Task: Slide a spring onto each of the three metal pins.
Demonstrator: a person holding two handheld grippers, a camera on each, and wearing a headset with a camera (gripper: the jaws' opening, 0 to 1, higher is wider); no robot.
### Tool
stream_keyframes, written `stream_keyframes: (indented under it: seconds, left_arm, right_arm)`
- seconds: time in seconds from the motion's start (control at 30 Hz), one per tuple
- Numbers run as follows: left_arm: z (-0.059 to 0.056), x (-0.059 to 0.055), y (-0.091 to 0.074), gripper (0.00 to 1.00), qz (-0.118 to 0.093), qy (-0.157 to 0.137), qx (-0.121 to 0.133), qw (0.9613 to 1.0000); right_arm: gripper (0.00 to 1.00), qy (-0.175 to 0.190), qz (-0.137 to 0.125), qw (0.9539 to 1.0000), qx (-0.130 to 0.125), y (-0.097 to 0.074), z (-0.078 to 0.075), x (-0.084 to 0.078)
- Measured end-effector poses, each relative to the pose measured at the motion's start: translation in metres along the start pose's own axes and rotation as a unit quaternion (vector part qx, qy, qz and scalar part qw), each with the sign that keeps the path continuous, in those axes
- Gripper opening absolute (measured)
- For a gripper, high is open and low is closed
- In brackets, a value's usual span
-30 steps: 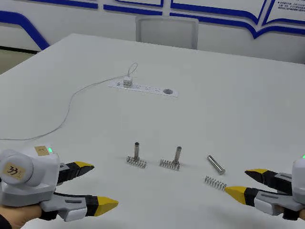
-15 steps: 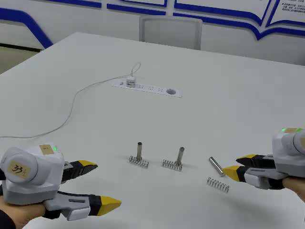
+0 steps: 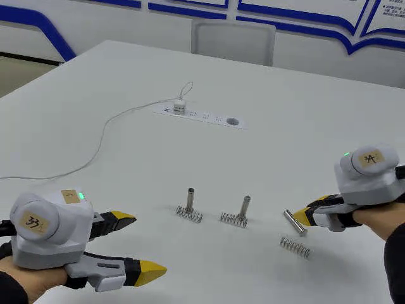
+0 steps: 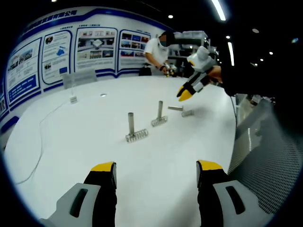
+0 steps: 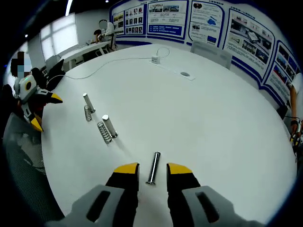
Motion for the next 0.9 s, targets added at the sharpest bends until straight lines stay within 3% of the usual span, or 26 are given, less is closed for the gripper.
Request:
stream_keyframes:
  seconds: [0.53,0.9]
  left_arm:
    - [0.000,-0.003,-0.002,0.69,0.004,-0.002,0.003,1.0000]
    - [0.001,-0.004,-0.002,0.69,0.005,-0.005,0.004,1.0000]
  right_arm:
    - [0.17,0.013,0.082,0.9965,0.014,0.037,-0.010,0.000]
    - [0.13,0.038,0.114,0.9926,0.019,0.049,-0.008,-0.002]
Point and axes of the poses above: the centre of the closed fingertips' face, and the gripper's own axes: y roughly forward along the fingers, z roughly to its left, x roughly out of its top, the point moved 2 cm from there along -y, roughly backward along the fingers, and after that the axes turned 3 degrees about -y, right-handed, at the moved point
